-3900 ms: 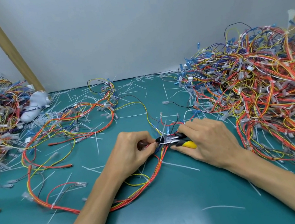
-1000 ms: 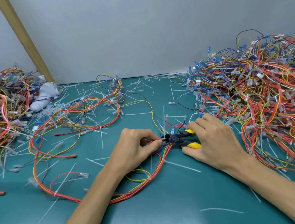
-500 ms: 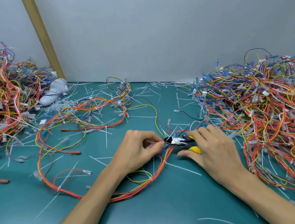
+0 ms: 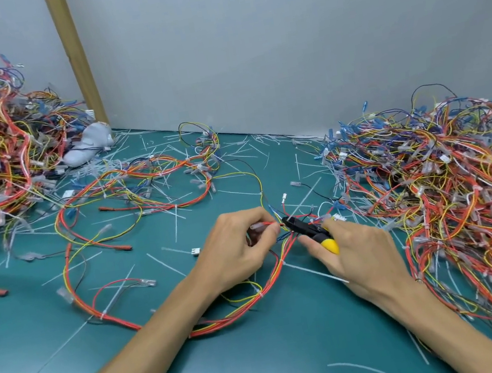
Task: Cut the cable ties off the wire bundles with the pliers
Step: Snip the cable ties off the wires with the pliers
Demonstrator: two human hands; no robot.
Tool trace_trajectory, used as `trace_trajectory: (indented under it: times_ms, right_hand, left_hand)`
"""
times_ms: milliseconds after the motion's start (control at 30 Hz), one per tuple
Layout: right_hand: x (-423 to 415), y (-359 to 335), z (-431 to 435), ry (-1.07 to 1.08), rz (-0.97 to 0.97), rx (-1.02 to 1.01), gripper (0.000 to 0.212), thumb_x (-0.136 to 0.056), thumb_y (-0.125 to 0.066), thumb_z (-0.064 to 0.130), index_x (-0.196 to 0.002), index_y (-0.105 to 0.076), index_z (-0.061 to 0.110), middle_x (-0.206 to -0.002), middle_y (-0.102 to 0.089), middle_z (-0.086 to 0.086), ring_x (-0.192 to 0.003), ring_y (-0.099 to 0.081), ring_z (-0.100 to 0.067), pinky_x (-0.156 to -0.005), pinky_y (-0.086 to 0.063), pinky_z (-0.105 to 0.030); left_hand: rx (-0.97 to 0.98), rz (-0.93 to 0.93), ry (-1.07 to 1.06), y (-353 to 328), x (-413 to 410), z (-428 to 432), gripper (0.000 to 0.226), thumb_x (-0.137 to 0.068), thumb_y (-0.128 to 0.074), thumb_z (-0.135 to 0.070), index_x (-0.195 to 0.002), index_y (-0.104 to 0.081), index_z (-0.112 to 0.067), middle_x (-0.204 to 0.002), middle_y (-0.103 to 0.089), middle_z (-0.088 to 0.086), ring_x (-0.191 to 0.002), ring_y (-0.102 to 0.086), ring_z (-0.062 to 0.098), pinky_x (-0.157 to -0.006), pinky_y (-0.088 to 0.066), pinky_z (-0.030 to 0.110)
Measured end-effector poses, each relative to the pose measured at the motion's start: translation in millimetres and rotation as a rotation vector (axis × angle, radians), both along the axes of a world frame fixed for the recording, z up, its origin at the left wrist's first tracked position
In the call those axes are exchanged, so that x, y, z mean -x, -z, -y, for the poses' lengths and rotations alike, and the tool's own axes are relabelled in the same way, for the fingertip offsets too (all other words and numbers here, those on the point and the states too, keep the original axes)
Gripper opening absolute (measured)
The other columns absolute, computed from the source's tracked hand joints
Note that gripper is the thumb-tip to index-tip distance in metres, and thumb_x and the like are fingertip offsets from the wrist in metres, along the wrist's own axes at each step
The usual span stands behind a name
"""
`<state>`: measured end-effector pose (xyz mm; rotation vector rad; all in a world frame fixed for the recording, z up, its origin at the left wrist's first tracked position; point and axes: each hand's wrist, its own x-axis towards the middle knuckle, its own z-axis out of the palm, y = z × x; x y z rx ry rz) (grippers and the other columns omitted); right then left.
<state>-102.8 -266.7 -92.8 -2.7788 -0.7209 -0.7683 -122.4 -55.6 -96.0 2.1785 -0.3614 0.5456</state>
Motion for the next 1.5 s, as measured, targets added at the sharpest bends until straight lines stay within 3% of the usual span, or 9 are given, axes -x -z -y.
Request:
trace_trajectory:
  times_ms: [167, 433, 600, 767, 1067, 1500]
  right_hand:
    - [0.8, 2.0, 1.1, 0.029, -0.033, -0.019, 0.059, -0.087, -0.031, 0.071, -0.081, -0.058, 0.019, -0.070, -0.062, 0.002, -0.067, -0.063, -0.027, -0.051, -0.042, -0.035]
    - [-1.9, 6.9, 3.0, 0.009, 0.027, -0.017, 0.052, -0.088, -0.043, 0.064, -0.078, -0.056, 0.015, -0.072, -0.056, -0.001, -0.071, -0.053, -0.025, -0.061, -0.042, -0.035]
    - [-2.2, 6.5, 3.0, 0.005, -0.016, -0.021, 0.054, -0.086, -0.041, 0.067, -0.077, -0.057, 0.015, -0.071, -0.057, 0.001, -0.070, -0.055, -0.023, -0.059, -0.040, -0.033]
    - [1.5, 3.2, 1.8, -0.011, -0.017, -0.039, 0.053, -0.085, -0.042, 0.067, -0.072, -0.053, 0.017, -0.065, -0.054, 0.004, -0.062, -0.053, -0.020, -0.051, -0.031, -0.029]
    - [3.5, 2.2, -2.3, -0.033, -0.015, -0.039, 0.045, -0.085, -0.042, 0.065, -0.071, -0.040, 0.023, -0.063, -0.048, 0.007, -0.059, -0.051, -0.021, -0.052, -0.025, -0.026]
    - [0.4, 4.0, 0.1, -0.025, 0.003, -0.028, 0.050, -0.085, -0.039, 0.069, -0.068, -0.046, 0.022, -0.058, -0.054, 0.004, -0.053, -0.057, -0.023, -0.043, -0.029, -0.028]
  left_hand:
    - [0.123, -0.052, -0.007, 1.2, 2.1, 7.7, 0.013, -0.087, -0.062, -0.024, -0.076, -0.066, -0.019, -0.051, -0.052, -0.005, -0.046, -0.041, 0.006, -0.049, -0.030, 0.012]
    - [0.029, 0.000, 0.026, -0.1, 2.5, 5.6, 0.016, -0.088, -0.060, -0.023, -0.075, -0.062, -0.015, -0.053, -0.046, -0.007, -0.050, -0.041, 0.010, -0.051, -0.028, 0.014]
    - [-0.026, 0.028, 0.023, -0.6, 3.3, 5.1, 0.016, -0.088, -0.060, -0.023, -0.076, -0.062, -0.014, -0.056, -0.052, -0.004, -0.053, -0.044, 0.011, -0.053, -0.030, 0.013]
    - [-0.099, 0.049, 0.027, 1.0, 3.5, 6.7, 0.013, -0.087, -0.057, -0.022, -0.078, -0.061, -0.014, -0.060, -0.052, -0.005, -0.056, -0.046, 0.015, -0.055, -0.042, 0.032]
    - [-0.083, 0.054, 0.019, 1.7, 3.7, 6.4, 0.011, -0.086, -0.061, -0.017, -0.076, -0.061, -0.013, -0.059, -0.053, -0.003, -0.054, -0.046, 0.015, -0.054, -0.041, 0.030]
    - [-0.081, 0.043, 0.031, 1.1, 4.4, 6.8, 0.011, -0.086, -0.060, -0.018, -0.076, -0.062, -0.014, -0.058, -0.053, -0.004, -0.054, -0.047, 0.015, -0.053, -0.039, 0.026]
